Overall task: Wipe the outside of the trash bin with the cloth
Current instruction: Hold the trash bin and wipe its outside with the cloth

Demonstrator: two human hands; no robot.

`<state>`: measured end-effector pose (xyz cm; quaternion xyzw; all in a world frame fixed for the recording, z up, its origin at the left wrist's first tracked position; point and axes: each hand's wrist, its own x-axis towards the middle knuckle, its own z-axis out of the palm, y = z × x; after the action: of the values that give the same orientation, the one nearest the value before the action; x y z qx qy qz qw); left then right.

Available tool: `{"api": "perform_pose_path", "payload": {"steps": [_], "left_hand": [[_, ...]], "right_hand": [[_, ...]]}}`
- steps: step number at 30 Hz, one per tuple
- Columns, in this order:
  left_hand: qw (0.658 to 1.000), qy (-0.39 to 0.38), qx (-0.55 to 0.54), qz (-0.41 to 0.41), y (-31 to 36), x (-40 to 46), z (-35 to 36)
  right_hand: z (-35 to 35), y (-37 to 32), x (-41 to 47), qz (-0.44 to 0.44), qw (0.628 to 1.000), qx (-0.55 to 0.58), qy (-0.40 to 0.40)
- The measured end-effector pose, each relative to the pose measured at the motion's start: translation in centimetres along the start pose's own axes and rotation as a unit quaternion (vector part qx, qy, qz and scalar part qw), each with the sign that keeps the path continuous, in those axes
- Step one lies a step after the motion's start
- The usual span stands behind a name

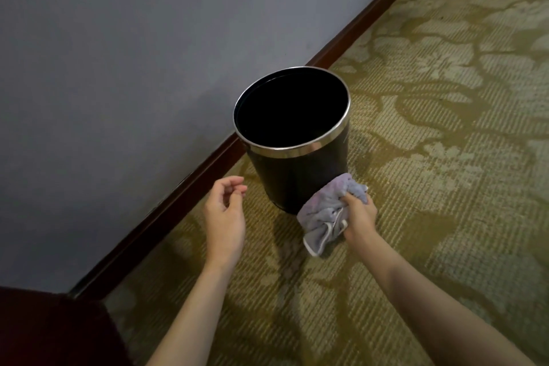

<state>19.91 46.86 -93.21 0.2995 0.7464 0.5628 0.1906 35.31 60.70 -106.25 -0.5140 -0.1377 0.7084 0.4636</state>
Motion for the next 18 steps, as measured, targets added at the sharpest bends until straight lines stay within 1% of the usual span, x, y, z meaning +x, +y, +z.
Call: {"api": "perform_pose_path", "payload": {"steps": [2,5,8,11,13,15,18], "left_hand": [[1.0,-0.004,-0.003,-0.004,0.0,0.0,0.2],[1.0,-0.021,0.005,0.004,0.6,0.2,1.1],[0.996,-0.047,0.044,0.067,2.2,0.8,2.5],[0.983,-0.069,0.076,0.155,4.6,1.8,4.1],[0.966,-0.08,0.119,0.213,6.1,2.4,5.1],[0.95,-0.097,0.157,0.254,7.4,2.9,6.1],[0.935,-0.119,0.184,0.279,8.5,3.4,6.9]], "right_hand": [[0.1,-1.7,0.9,-0.021,1.0,-0.004,0.001],[0.5,-5.4,2.4,-0.085,0.995,-0.044,-0.012],[1.7,-9.2,3.1,-0.12,0.989,-0.073,-0.051],[2.5,-11.2,2.9,-0.124,0.988,-0.066,-0.068],[2.4,-11.1,2.1,-0.123,0.989,-0.045,-0.074],[1.8,-9.6,1.0,-0.113,0.991,-0.012,-0.077],[1.0,-5.9,-0.5,-0.081,0.996,0.012,-0.04]]}}
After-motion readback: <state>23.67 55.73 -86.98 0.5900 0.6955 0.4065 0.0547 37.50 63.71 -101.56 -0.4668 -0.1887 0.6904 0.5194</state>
